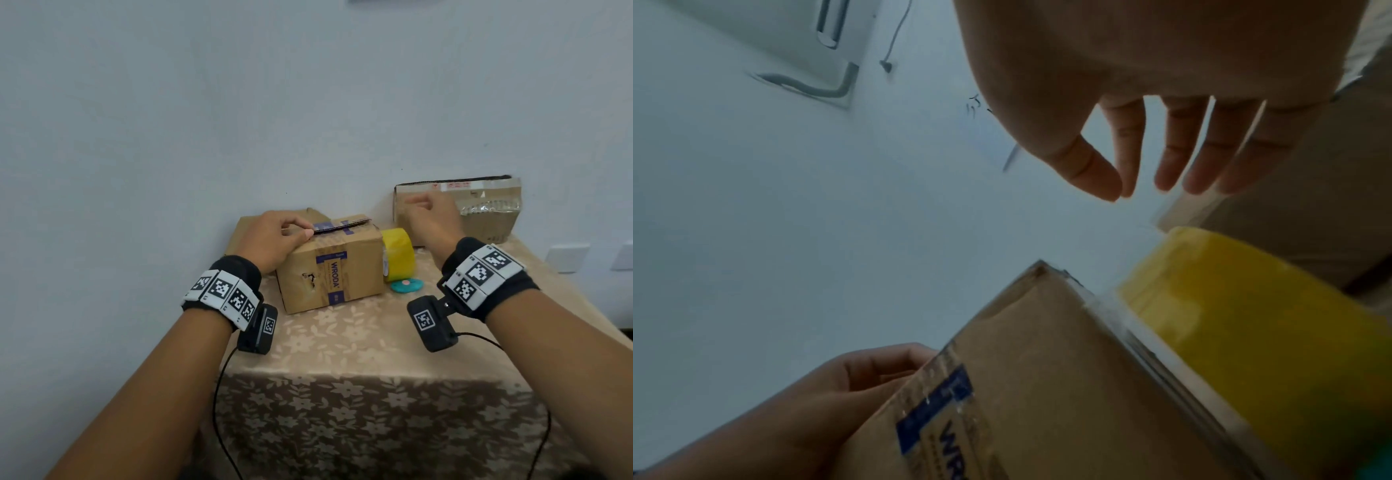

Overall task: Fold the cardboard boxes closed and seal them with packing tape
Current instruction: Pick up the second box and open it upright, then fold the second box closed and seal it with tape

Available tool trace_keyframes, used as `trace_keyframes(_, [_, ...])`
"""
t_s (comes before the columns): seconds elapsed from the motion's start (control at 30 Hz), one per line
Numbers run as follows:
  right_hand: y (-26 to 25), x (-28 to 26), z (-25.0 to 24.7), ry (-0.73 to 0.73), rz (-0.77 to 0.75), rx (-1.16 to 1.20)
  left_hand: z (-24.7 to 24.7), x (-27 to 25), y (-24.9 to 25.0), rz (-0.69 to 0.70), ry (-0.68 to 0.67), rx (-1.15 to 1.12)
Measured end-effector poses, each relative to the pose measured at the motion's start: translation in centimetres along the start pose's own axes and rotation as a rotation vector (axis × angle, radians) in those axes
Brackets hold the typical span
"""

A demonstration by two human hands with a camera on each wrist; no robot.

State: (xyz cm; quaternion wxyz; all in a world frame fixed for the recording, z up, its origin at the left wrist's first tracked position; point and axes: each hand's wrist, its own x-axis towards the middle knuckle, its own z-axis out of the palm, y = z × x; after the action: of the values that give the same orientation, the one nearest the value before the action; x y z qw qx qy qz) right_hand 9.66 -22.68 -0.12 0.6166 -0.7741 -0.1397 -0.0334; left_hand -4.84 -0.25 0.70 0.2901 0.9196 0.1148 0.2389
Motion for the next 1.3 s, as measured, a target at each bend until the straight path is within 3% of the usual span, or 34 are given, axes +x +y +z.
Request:
trace_keyframes(0.17, [1.4, -0.5, -0.2, -0.198, 0.254, 0.009, 0.5, 0.2, 0.5, 0.026, 0.033, 0.093])
trace_keyframes(0.23, [1.5, -0.8, 0.1, -0.237, 0.289, 0.041, 0.8, -0.1, 0.8, 0.03, 0.024, 0.119])
trace_keyframes(0.43, [1.8, -1.4, 0.6, -0.24, 0.199, 0.108, 0.8, -1.0, 1.1, 0.057, -0.058, 0.087])
trace_keyframes(0.57, [1.8, -1.2, -0.1, -0.116, 0.113, 0.209, 1.1, -0.9, 1.4, 0.124, -0.05, 0.199])
trace_keyframes(0.7, [1.1, -0.9, -1.0, 0.012, 0.127, 0.392, 1.6, 0.0, 0.5, 0.178, -0.206, 0.197])
trace_keyframes(0.87, [-0.1, -1.1, -1.3, 0.032, 0.118, 0.554, 1.5, 0.0, 0.5, 0.184, -0.439, 0.19])
trace_keyframes(1.3, [-1.9, -2.6, -0.9, -0.01, 0.033, 0.784, 1.4, 0.2, 1.1, 0.11, -0.495, 0.259])
